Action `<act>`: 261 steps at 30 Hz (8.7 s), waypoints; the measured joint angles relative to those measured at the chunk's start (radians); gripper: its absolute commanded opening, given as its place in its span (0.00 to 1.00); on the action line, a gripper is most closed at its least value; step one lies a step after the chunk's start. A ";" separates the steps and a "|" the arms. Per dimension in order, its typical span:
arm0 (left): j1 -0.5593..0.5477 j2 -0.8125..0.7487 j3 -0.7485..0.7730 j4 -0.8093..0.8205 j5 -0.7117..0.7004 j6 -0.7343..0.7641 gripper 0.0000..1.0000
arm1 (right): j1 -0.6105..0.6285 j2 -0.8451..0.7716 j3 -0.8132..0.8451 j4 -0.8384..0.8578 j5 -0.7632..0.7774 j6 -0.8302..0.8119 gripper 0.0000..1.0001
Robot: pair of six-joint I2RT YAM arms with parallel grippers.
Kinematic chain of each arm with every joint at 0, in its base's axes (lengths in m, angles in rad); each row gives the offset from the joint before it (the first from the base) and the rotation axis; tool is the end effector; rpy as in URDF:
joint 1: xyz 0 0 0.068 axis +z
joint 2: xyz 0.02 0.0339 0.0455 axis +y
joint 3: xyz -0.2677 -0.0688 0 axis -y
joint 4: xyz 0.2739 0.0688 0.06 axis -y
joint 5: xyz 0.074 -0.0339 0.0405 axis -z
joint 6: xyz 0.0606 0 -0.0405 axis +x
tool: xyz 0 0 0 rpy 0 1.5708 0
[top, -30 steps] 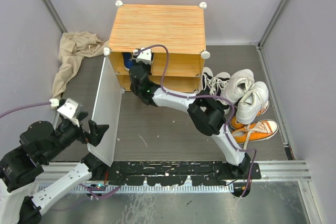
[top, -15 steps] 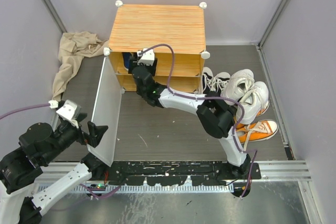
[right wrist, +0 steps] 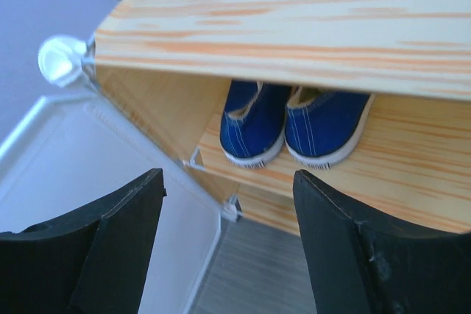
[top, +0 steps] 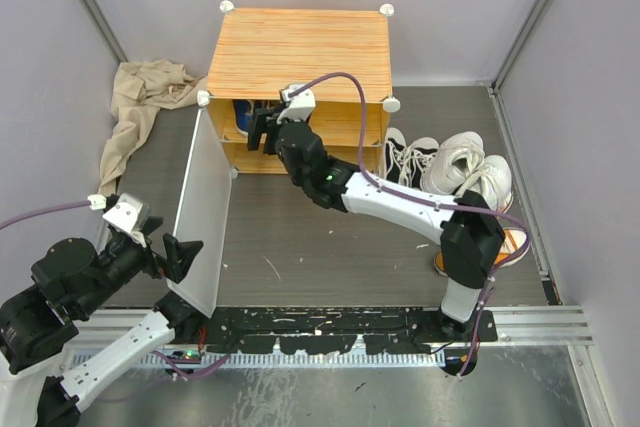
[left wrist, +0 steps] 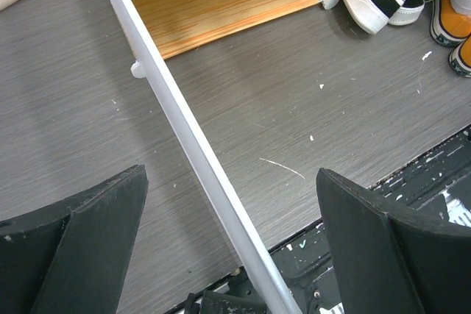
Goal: Place and organize the shoes in the shoe cabinet
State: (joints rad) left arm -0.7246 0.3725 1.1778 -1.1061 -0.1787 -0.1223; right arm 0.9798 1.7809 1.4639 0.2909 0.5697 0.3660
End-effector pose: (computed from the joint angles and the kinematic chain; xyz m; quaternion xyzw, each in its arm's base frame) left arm 0.0407 -0.0216 0.4104 0.1873 0.7815 -0.1773 0.5681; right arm 0.2945 0.3802 0.3437 -0.0207 0.7145 0.2600 0.6492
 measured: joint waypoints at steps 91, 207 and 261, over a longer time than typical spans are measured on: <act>0.000 0.074 -0.101 0.151 0.072 -0.023 0.98 | -1.089 -0.756 -0.666 -0.602 -0.329 0.040 0.64; -0.003 0.142 -0.089 0.137 0.072 -0.072 0.98 | 0.216 -0.667 -0.776 -0.609 -0.092 0.219 0.49; -0.003 0.047 -0.109 0.080 -0.002 -0.080 0.98 | 0.353 -0.399 -0.681 -0.546 -0.377 -0.190 0.01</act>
State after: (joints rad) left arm -0.7273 0.4198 1.0687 -1.0256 -0.1810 -0.2020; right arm 1.3331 1.3815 0.7826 -0.2550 0.1928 0.1757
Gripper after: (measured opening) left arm 0.980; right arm 0.082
